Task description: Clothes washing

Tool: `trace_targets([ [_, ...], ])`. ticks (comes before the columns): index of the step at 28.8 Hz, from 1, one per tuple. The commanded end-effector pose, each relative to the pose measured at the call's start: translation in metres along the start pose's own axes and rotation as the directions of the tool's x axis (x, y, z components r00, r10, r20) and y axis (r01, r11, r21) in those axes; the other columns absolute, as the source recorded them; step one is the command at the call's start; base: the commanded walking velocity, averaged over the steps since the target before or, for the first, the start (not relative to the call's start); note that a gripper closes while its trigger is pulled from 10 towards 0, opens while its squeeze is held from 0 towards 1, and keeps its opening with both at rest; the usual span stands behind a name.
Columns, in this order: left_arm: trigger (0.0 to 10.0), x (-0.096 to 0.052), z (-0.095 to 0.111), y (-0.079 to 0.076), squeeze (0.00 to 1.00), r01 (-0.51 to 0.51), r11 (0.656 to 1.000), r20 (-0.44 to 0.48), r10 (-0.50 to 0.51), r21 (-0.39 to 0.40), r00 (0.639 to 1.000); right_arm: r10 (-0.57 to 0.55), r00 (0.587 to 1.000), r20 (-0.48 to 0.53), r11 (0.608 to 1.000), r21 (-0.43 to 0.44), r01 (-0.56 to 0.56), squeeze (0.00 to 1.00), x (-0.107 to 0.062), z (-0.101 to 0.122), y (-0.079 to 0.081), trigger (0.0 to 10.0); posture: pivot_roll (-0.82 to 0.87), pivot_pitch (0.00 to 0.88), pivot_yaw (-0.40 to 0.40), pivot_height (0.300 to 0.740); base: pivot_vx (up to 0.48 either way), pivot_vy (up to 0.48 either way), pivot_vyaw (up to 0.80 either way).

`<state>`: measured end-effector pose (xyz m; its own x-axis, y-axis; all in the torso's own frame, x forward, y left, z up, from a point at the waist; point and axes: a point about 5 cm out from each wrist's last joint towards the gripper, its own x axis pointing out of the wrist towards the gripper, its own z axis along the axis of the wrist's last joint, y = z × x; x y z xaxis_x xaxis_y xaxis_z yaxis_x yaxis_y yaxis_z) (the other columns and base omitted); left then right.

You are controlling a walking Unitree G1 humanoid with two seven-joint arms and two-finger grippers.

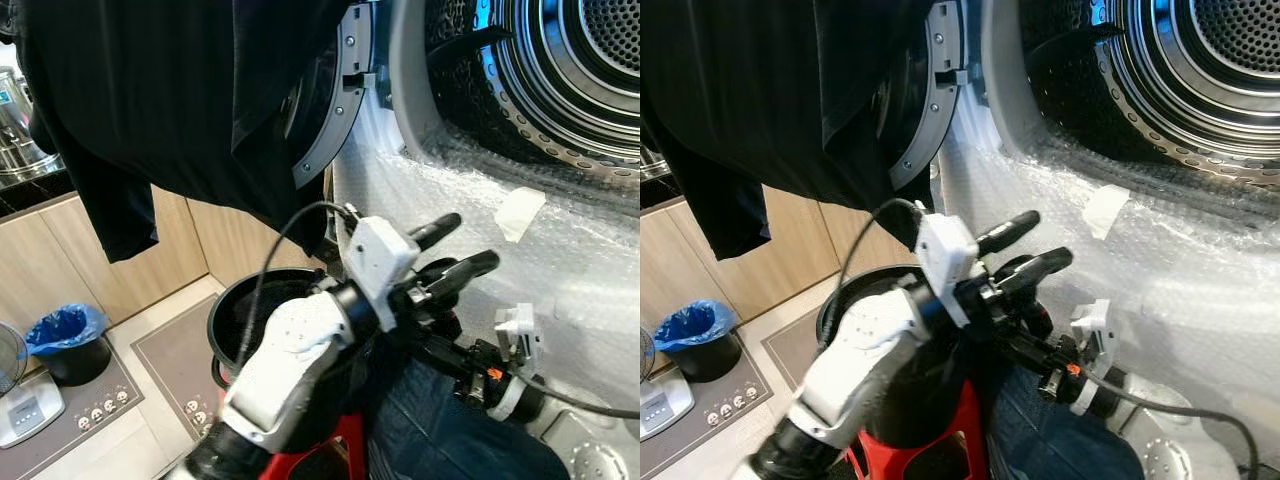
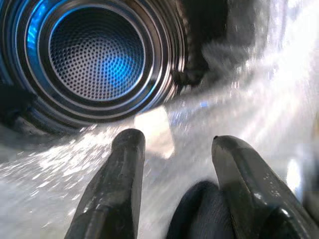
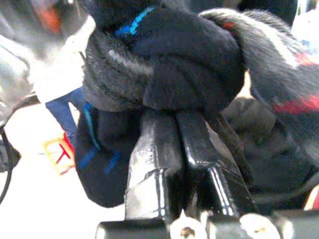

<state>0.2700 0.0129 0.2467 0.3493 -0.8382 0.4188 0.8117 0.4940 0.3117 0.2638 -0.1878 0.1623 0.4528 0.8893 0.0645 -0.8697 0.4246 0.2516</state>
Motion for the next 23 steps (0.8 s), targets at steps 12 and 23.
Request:
trace_targets([
  [12, 10.0, -0.013, 0.028, 0.003, 1.00, 0.014, 0.999, 0.007, -0.014, 0.040, 1.000, 0.101, 0.995, -0.008, 0.994, -0.046, -0.102, 0.00, 0.007, 0.031, -0.006, 10.0, -0.03, 0.000, -0.024, 0.740, 0.000, 0.000, 0.00],
  [23, 10.0, -0.035, 0.030, -0.001, 0.00, 0.098, 0.994, -0.126, -0.092, 0.042, 0.988, 0.152, 0.988, -0.039, 0.986, -0.068, -0.155, 0.00, -0.011, 0.068, -0.017, 10.0, -0.04, 0.000, -0.025, 0.740, 0.000, 0.000, 0.00],
])
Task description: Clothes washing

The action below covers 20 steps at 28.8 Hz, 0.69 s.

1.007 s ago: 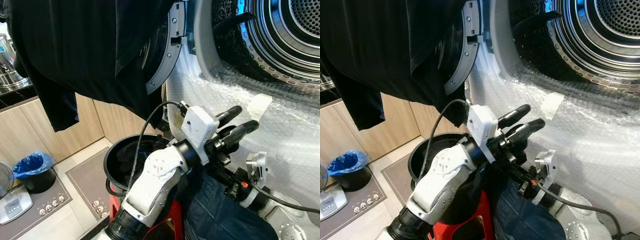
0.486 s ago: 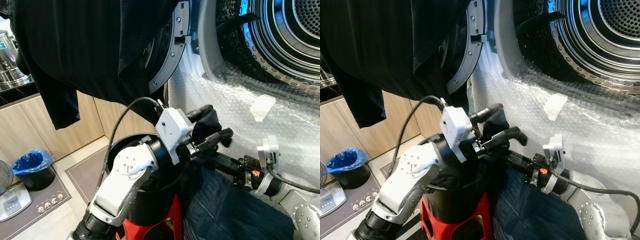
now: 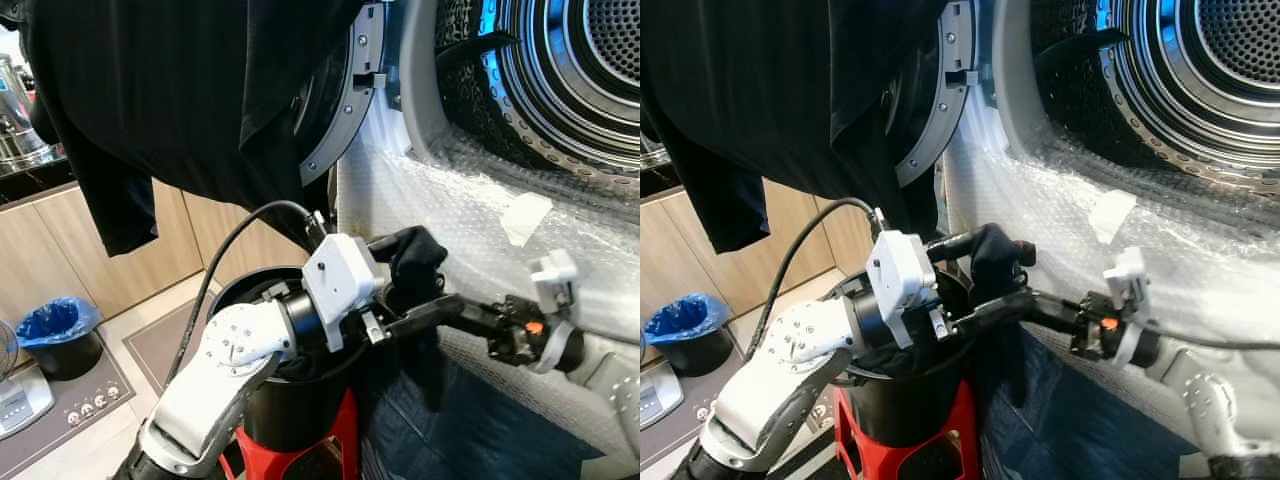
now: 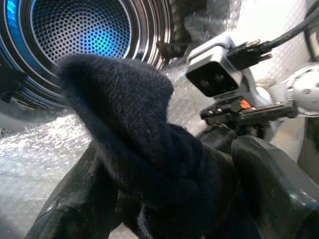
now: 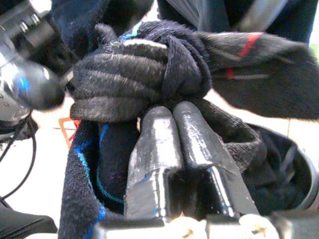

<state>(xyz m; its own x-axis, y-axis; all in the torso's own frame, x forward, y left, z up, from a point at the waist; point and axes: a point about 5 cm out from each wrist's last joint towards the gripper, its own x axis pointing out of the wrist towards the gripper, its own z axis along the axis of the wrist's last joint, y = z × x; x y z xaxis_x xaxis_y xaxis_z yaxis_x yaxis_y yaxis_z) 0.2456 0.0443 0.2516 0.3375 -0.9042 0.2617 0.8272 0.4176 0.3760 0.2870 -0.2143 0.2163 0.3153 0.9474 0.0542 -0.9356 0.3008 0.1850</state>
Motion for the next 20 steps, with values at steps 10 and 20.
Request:
trace_targets([
  [10, 10.0, -0.020, 0.025, 0.012, 0.00, -0.034, 0.999, 0.008, 0.034, -0.010, 0.999, -0.061, 0.995, 0.078, 0.995, -0.079, 0.068, 0.00, -0.018, 0.047, -0.021, 10.0, -0.01, 0.000, -0.040, 0.740, 0.000, 0.000, 0.00],
  [20, 10.0, -0.036, 0.017, 0.019, 0.00, -0.070, 0.995, -0.067, 0.066, -0.064, 0.996, -0.089, 0.981, 0.170, 0.984, -0.138, 0.113, 0.00, -0.029, 0.086, -0.029, 10.0, 0.01, 0.000, -0.058, 0.740, 0.000, 0.000, 0.00],
])
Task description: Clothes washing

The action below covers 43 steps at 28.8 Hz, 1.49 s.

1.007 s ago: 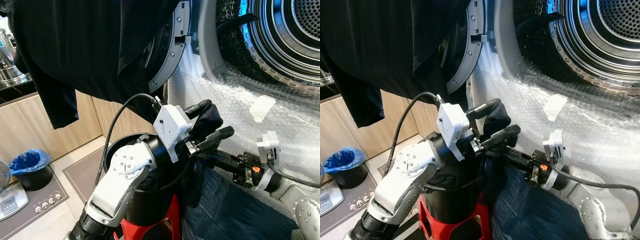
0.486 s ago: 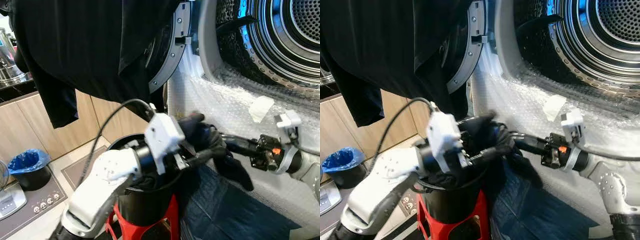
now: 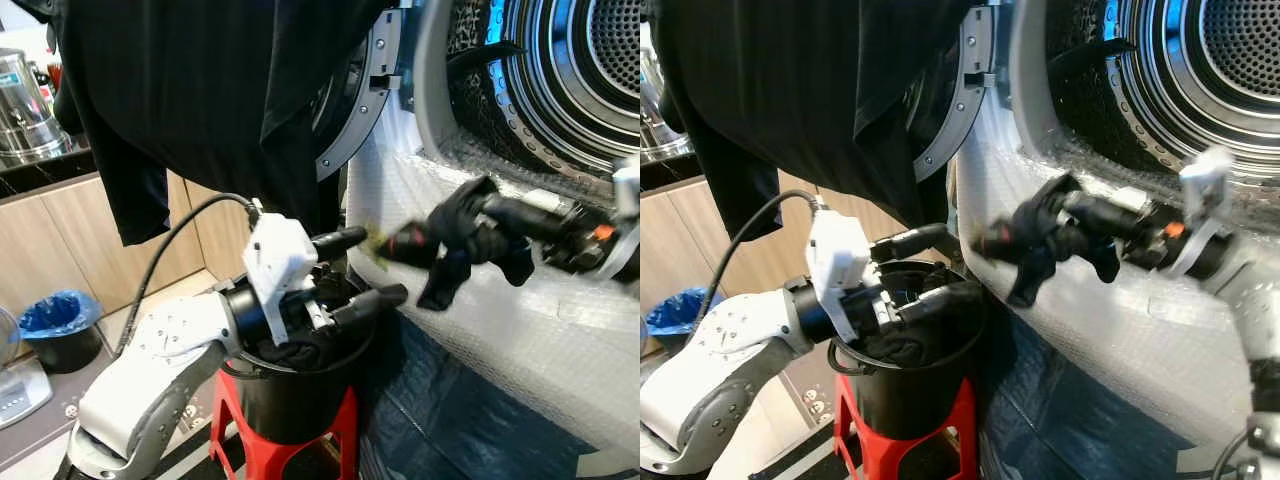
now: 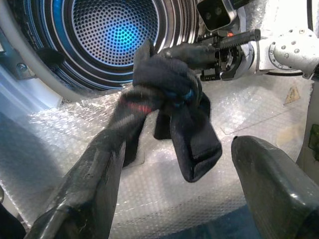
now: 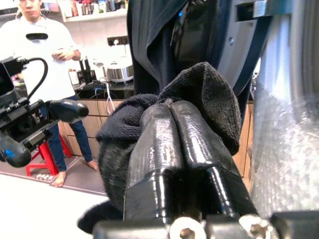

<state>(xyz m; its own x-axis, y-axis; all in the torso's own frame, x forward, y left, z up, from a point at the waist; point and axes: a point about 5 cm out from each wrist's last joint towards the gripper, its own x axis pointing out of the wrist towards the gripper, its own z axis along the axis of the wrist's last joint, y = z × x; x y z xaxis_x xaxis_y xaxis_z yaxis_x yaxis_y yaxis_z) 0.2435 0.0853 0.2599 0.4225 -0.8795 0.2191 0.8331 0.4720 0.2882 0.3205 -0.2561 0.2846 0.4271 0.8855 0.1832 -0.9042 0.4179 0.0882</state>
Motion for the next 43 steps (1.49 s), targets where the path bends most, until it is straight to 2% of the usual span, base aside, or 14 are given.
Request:
trace_targets([
  [1, 10.0, -0.001, 0.006, 0.000, 0.00, -0.002, 1.000, 0.005, 0.002, 0.000, 1.000, 0.016, 1.000, 0.014, 0.999, -0.034, -0.016, 0.00, -0.003, 0.010, -0.001, 10.0, 0.01, 0.000, -0.061, 0.740, 0.000, 0.000, 0.00],
  [4, 10.0, 0.001, 0.006, -0.004, 0.00, -0.004, 1.000, 0.009, 0.004, -0.011, 1.000, 0.082, 0.996, -0.028, 0.997, -0.009, -0.083, 0.00, 0.005, -0.001, 0.004, 10.0, 0.01, 0.000, -0.065, 0.740, 0.000, 0.000, 0.00],
  [8, 10.0, 0.002, 0.005, -0.005, 0.00, -0.004, 1.000, 0.011, 0.004, -0.013, 1.000, 0.147, 0.989, -0.019, 0.989, 0.003, -0.147, 0.00, 0.010, -0.001, 0.011, 10.0, 0.01, 0.000, -0.063, 0.740, 0.000, 0.000, 0.00],
  [12, 10.0, 0.002, 0.004, -0.006, 0.00, 0.000, 1.000, 0.003, 0.000, -0.018, 1.000, 0.249, 0.964, -0.093, 0.968, -0.006, -0.251, 0.00, 0.012, -0.001, 0.027, 10.0, 0.00, 0.000, -0.068, 0.740, 0.000, 0.000, 0.00],
  [16, 10.0, 0.002, 0.003, -0.008, 0.00, -0.007, 1.000, 0.002, 0.007, -0.020, 1.000, 0.264, 0.959, -0.107, 0.963, -0.021, -0.268, 0.00, 0.012, 0.005, 0.035, 10.0, 0.00, 0.000, -0.079, 0.740, 0.000, 0.000, 0.00],
  [20, 10.0, 0.004, 0.002, -0.010, 0.00, -0.022, 0.999, 0.006, 0.023, -0.026, 1.000, 0.276, 0.953, -0.124, 0.958, -0.042, -0.283, 0.00, 0.013, 0.006, 0.055, 10.0, 0.00, 0.000, -0.091, 0.740, 0.000, 0.000, 0.00],
  [23, 10.0, 0.004, 0.002, -0.010, 0.00, -0.037, 0.998, 0.012, 0.037, -0.041, 0.999, 0.297, 0.950, -0.098, 0.950, -0.066, -0.304, 0.00, 0.016, 0.016, 0.074, 10.0, -0.02, 0.000, -0.090, 0.740, 0.000, 0.000, 0.00],
  [28, 10.0, 0.007, 0.001, -0.008, 0.00, -0.048, 0.998, 0.019, 0.048, -0.047, 0.999, 0.298, 0.952, -0.066, 0.946, -0.113, -0.304, 0.00, 0.026, 0.027, 0.086, 10.0, -0.04, 0.000, -0.080, 0.740, 0.000, 0.000, 0.00],
  [30, 10.0, 0.011, 0.001, -0.007, 0.00, -0.042, 0.998, 0.028, 0.044, -0.046, 0.999, 0.260, 0.965, -0.047, 0.953, -0.149, -0.264, 0.00, 0.043, 0.034, 0.083, 10.0, -0.05, 0.000, -0.071, 0.740, 0.000, 0.000, 0.00],
  [34, 10.0, 0.014, 0.001, -0.009, 0.00, -0.037, 0.998, 0.033, 0.038, -0.053, 0.999, 0.173, 0.985, -0.003, 0.967, -0.191, -0.170, 0.00, 0.060, 0.043, 0.071, 10.0, -0.06, 0.000, -0.066, 0.740, 0.000, 0.000, 0.00],
  [39, 10.0, 0.016, 0.001, -0.016, 0.00, -0.043, 0.997, 0.029, 0.045, -0.065, 0.999, 0.060, 0.998, 0.005, 0.979, -0.195, -0.058, 0.00, 0.092, 0.047, 0.049, 10.0, -0.03, 0.000, -0.088, 0.740, 0.000, 0.000, 0.00],
  [43, 10.0, 0.014, 0.001, -0.020, 0.00, -0.067, 0.995, 0.026, 0.070, -0.078, 0.997, 0.014, 1.000, -0.007, 0.981, -0.194, -0.015, 0.00, 0.105, 0.048, 0.037, 10.0, -0.01, 0.000, -0.105, 0.740, 0.000, 0.000, 0.00],
])
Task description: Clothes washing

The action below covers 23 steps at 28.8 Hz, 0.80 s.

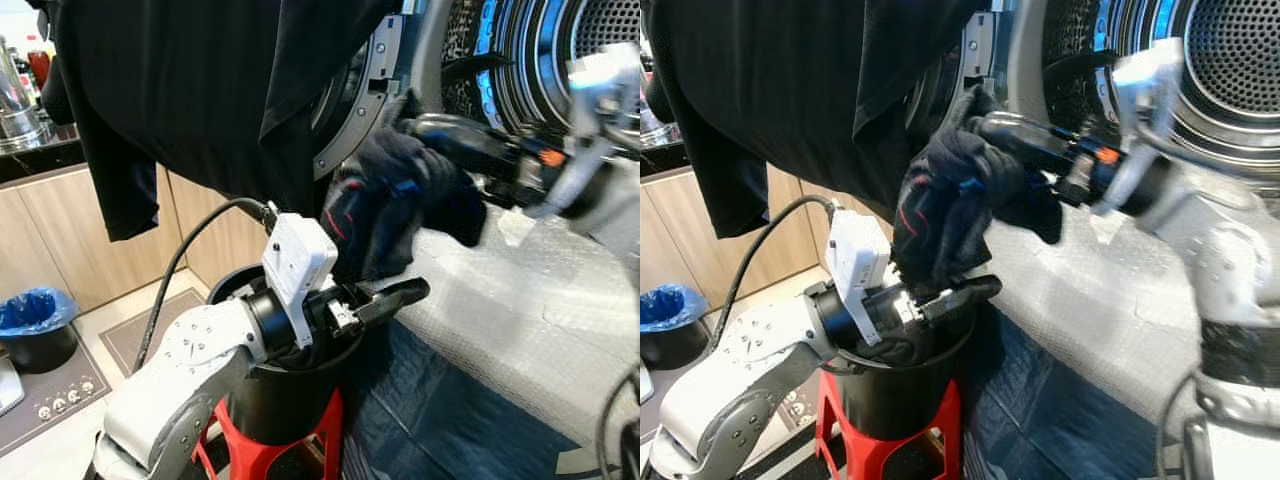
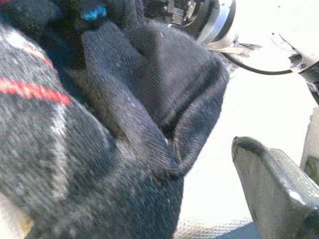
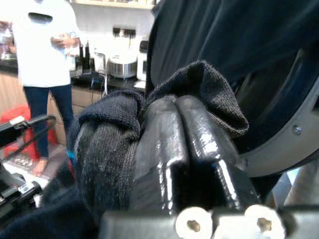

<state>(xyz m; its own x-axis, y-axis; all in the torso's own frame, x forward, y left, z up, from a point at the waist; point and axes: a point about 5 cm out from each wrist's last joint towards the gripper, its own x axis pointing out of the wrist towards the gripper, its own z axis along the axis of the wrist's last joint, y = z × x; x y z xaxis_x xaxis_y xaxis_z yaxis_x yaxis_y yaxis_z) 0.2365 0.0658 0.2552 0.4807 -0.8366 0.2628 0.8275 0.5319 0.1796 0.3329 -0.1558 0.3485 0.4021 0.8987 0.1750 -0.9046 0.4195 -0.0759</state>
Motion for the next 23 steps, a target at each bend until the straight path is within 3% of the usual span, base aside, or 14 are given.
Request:
trace_targets([
  [1, 10.0, -0.001, 0.004, -0.006, 0.00, 0.000, 1.000, 0.001, 0.000, 0.008, 1.000, -0.045, 0.999, -0.014, 0.999, -0.021, 0.044, 0.00, 0.005, 0.004, -0.009, 10.0, 0.00, 0.000, -0.122, 0.740, 0.000, 0.000, 0.00],
  [4, 10.0, -0.003, 0.003, -0.008, 0.00, -0.013, 1.000, -0.002, 0.013, -0.003, 1.000, -0.089, 0.996, -0.011, 0.995, -0.045, 0.088, 0.00, 0.011, 0.006, -0.019, 10.0, 0.01, 0.000, -0.129, 0.740, 0.000, 0.000, 0.00],
  [5, 10.0, -0.004, 0.002, -0.011, 0.00, -0.035, 0.999, -0.006, 0.035, -0.014, 0.999, -0.200, 0.980, -0.009, 0.980, -0.019, 0.200, 0.00, 0.017, 0.008, -0.036, 10.0, 0.03, 0.000, -0.142, 0.740, 0.000, 0.000, 0.00],
  [10, 10.0, -0.007, 0.003, -0.017, 0.00, -0.068, 0.997, -0.011, 0.067, -0.046, 0.998, -0.394, 0.918, -0.041, 0.919, -0.003, 0.394, 0.02, 0.017, 0.010, -0.062, 10.0, 0.04, 0.035, -0.158, 0.740, 0.000, 0.000, 0.00],
  [17, 10.0, -0.014, 0.000, -0.026, 0.00, -0.101, 0.991, -0.036, 0.098, -0.088, 0.995, -0.509, 0.861, 0.002, 0.860, -0.042, 0.509, 0.02, 0.000, 0.029, -0.079, 10.0, 0.05, 0.079, -0.171, 0.740, 0.000, 0.000, 0.00],
  [23, 10.0, -0.015, -0.001, -0.032, 0.00, -0.110, 0.988, -0.053, 0.105, -0.107, 0.993, -0.531, 0.847, 0.014, 0.845, -0.061, 0.531, 0.02, -0.017, 0.036, -0.086, 10.0, 0.06, 0.086, -0.171, 0.740, 0.000, 0.000, 0.00],
])
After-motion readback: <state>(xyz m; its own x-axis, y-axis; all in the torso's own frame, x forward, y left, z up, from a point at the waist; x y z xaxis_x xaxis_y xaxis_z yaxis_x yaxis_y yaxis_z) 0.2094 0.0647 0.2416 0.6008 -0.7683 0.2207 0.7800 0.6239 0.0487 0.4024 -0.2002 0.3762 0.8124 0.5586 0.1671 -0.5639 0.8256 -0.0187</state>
